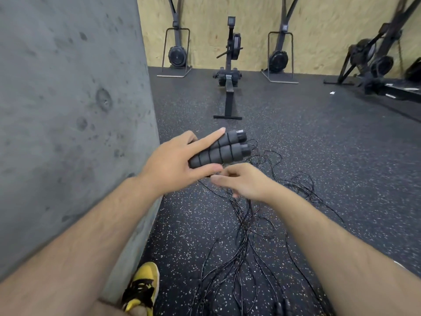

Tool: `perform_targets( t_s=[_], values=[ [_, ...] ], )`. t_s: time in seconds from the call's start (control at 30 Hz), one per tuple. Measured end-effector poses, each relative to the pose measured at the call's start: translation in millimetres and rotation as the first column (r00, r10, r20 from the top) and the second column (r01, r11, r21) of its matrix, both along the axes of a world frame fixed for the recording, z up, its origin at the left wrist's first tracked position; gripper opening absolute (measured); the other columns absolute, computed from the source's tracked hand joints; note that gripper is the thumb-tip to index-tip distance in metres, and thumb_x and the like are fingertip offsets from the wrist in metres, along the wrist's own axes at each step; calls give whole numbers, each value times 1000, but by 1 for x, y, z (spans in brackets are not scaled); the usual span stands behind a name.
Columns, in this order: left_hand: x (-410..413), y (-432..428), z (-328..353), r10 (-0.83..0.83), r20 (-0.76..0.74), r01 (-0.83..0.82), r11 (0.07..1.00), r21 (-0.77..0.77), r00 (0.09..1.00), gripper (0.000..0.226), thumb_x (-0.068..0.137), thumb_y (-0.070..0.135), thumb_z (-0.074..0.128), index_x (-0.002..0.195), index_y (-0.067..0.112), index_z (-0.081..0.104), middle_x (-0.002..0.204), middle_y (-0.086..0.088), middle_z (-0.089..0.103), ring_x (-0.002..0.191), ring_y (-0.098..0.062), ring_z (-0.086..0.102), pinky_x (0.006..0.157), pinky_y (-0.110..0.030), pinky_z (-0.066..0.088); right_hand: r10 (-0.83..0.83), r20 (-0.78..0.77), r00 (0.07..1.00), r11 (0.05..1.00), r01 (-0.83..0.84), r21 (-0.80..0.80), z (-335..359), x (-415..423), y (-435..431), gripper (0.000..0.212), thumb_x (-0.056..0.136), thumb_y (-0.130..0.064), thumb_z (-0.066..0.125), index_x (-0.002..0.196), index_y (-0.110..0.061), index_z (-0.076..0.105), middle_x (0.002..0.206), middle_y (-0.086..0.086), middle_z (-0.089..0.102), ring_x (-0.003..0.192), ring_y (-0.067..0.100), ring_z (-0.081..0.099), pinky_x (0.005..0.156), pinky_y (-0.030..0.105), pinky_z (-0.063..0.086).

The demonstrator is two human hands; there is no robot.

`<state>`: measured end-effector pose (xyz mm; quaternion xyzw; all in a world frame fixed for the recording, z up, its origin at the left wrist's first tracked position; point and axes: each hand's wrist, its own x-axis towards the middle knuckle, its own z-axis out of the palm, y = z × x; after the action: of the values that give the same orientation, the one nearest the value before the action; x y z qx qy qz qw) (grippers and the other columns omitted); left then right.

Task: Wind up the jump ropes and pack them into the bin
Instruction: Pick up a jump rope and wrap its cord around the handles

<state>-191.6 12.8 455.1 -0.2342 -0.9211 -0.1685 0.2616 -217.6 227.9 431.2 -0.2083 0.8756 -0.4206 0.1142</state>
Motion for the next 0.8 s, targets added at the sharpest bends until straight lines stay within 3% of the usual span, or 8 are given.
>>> perform_targets(
  t_s=[0.07, 0.17, 0.23, 0.33, 0.43, 0.5, 0.67, 0.8],
  values=[
    [-1, -6, -1, -17, -4, 17, 998, -64, 1000, 75, 85, 84, 41, 153, 59, 22, 94, 5, 48, 81, -16, 53, 71, -42, 52, -50, -34, 998, 999, 50, 5, 6, -2, 18, 28, 91, -47, 66, 83, -21, 71, 58, -12, 52, 52, 9, 49, 53, 22, 40],
    [-4, -9, -3, -39, -9, 36, 985, -171, 999, 73, 86, 87, 34, 153, 61, 17, 93, 2, 46, 78, -18, 50, 67, -41, 51, -104, 2, 995, 993, 104, -48, 12, -4, 34, 28, 96, -33, 58, 76, -19, 72, 59, -8, 48, 55, 13, 42, 60, 29, 36],
    [-6, -6, -4, -54, -20, 47, 967, -248, 998, 72, 88, 87, 32, 153, 60, 17, 93, 2, 45, 76, -18, 47, 65, -39, 49, -172, 98, 980, 975, 184, -126, 16, -5, 36, 28, 91, -29, 51, 69, -18, 63, 60, -3, 51, 53, 16, 39, 60, 32, 35],
    [-9, 0, -4, -64, -47, 46, 945, -325, 997, 72, 89, 85, 31, 154, 57, 22, 91, 3, 42, 74, -18, 44, 62, -34, 44, -218, 280, 935, 912, 297, -283, 27, -3, 40, 22, 86, -32, 51, 76, -14, 60, 60, 2, 56, 50, 16, 36, 56, 32, 33],
    [-10, 7, -5, -59, -75, 31, 940, -340, 995, 72, 89, 84, 33, 154, 55, 25, 89, 2, 42, 70, -19, 44, 59, -33, 43, -241, 54, 969, 961, 246, -125, 31, 5, 51, 31, 87, -47, 59, 74, -20, 64, 63, -5, 57, 54, 11, 44, 62, 29, 35],
    [-11, 11, -6, -37, -75, 8, 934, -358, 997, 73, 89, 85, 29, 155, 55, 22, 89, 2, 41, 70, -19, 44, 59, -34, 44, -234, -69, 970, 970, 228, -79, 32, 10, 54, 28, 87, -47, 66, 76, -23, 69, 65, -11, 61, 60, 7, 52, 64, 28, 39],
    [-10, 21, -8, 4, -69, -30, 928, -371, 998, 75, 88, 86, 29, 155, 55, 19, 90, 2, 44, 70, -20, 47, 56, -34, 47, -267, -120, 956, 963, 260, -71, 30, 10, 59, 24, 86, -48, 69, 83, -24, 72, 73, -9, 68, 62, 6, 56, 67, 29, 46],
    [-8, 30, -7, 61, -64, -80, 929, -362, 996, 77, 84, 89, 26, 154, 58, 14, 92, 5, 42, 76, -17, 48, 52, -30, 42, -323, -248, 913, 944, 330, -10, 32, 15, 59, 24, 87, -46, 67, 82, -23, 70, 74, -7, 69, 64, 7, 58, 61, 27, 45]
  ],
)
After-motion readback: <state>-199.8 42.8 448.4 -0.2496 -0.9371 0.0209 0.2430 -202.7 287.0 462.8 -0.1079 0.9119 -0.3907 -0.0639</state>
